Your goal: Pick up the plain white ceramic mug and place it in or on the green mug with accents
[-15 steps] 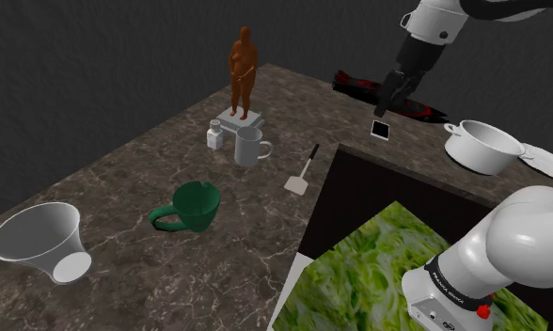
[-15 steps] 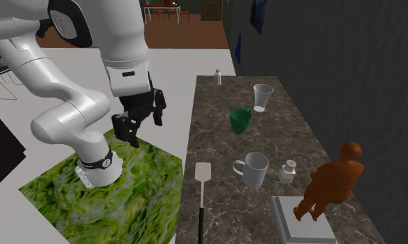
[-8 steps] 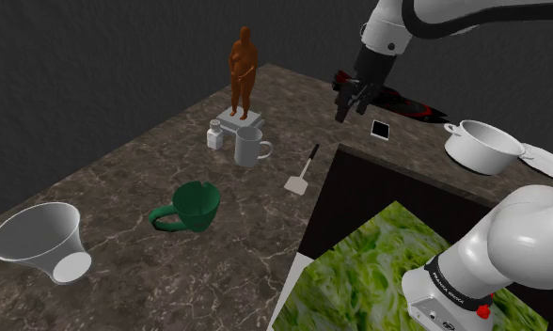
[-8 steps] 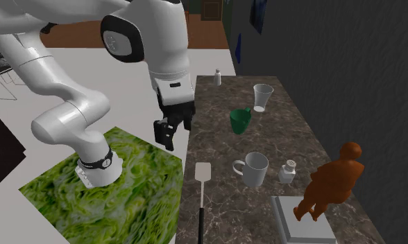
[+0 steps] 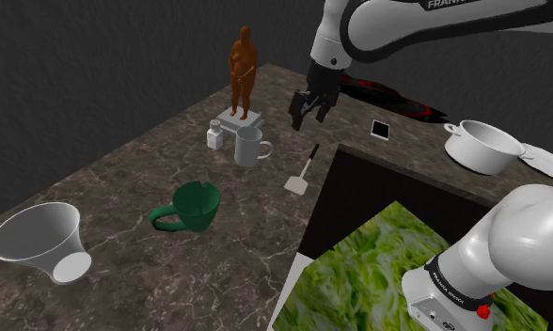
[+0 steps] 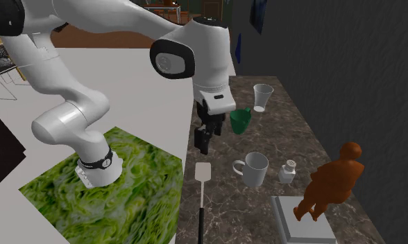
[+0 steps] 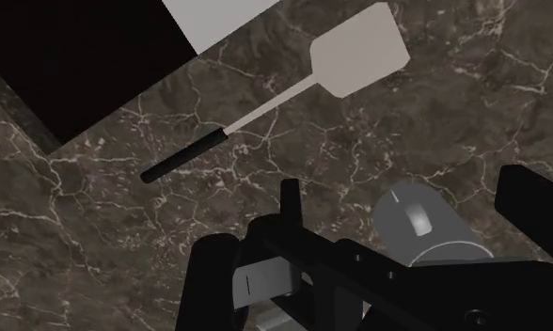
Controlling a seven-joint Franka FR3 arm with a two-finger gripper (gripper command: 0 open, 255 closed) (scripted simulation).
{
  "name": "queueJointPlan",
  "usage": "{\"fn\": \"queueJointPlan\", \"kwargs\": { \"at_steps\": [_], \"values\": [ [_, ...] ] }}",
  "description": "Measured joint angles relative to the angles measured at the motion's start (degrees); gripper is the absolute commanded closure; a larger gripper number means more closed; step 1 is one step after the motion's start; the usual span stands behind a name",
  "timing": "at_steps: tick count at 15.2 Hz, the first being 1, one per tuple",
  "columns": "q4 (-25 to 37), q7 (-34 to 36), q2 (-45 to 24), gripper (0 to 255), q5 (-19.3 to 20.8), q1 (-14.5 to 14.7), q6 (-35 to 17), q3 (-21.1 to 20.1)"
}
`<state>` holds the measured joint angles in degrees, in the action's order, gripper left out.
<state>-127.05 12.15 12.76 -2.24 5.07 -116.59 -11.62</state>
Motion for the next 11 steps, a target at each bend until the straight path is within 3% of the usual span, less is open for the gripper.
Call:
{"fn": "queueJointPlan", "kwargs": {
  "at_steps": [11],
  "values": [
    [19.23, 12.28, -23.37, 0, 7.74, 3.54, -4.36, -4.29]
  ]
}}
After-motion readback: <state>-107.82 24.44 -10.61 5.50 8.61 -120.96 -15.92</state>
